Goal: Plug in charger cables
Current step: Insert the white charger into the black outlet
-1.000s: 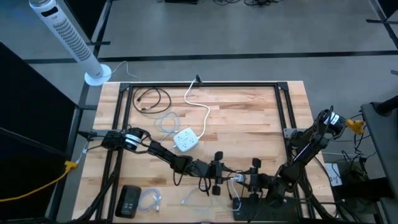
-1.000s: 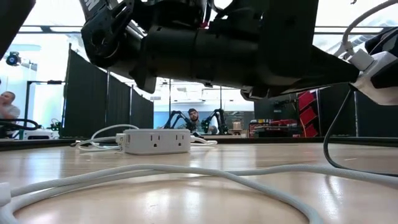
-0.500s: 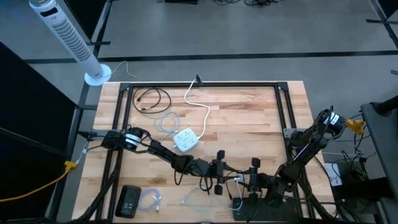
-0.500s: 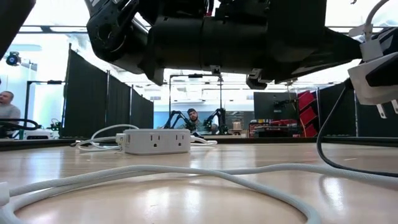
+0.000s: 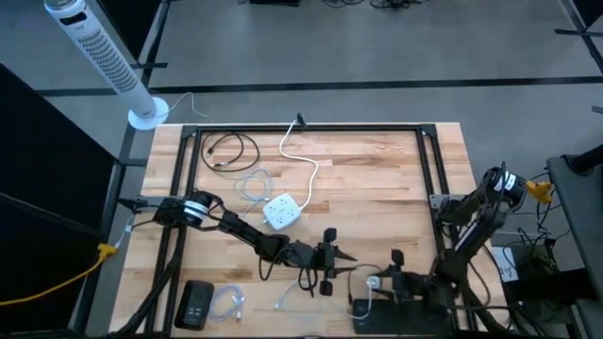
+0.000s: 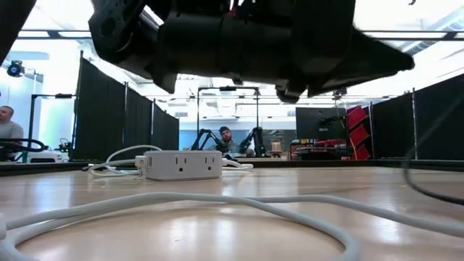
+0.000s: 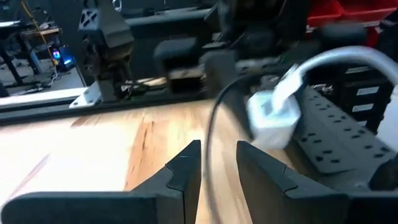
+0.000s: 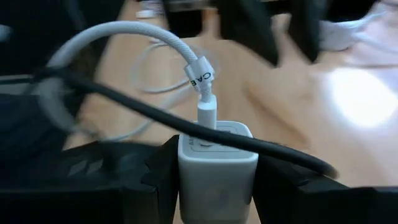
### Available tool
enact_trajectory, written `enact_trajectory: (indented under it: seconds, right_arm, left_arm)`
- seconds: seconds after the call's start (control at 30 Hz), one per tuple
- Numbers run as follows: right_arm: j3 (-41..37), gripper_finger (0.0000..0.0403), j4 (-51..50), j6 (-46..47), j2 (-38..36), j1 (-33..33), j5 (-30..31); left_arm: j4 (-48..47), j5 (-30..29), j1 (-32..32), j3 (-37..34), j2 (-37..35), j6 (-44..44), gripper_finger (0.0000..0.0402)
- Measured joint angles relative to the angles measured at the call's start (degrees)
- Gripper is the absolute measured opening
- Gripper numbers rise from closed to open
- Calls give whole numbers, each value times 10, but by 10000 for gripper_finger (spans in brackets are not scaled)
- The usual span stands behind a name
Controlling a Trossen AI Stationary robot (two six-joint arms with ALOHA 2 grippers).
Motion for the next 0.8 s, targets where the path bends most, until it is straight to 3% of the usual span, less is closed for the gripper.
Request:
enact_trajectory:
  seconds: [0.17, 0.27, 0.5, 0.8]
  right_arm:
    - [0, 143, 46, 20, 14, 51, 28]
    - [0, 143, 83, 20, 35, 55, 61]
    - [0, 143, 203, 9, 114, 51, 74]
    - [0, 143, 412, -124, 182, 50, 73]
  left_arm:
    - [0, -5, 1, -8, 0, -18, 91]
    - [2, -11, 1, -8, 0, -18, 91]
    - [-1, -20, 1, -11, 0, -19, 91]
    - [-5, -29, 2, -13, 0, -23, 91]
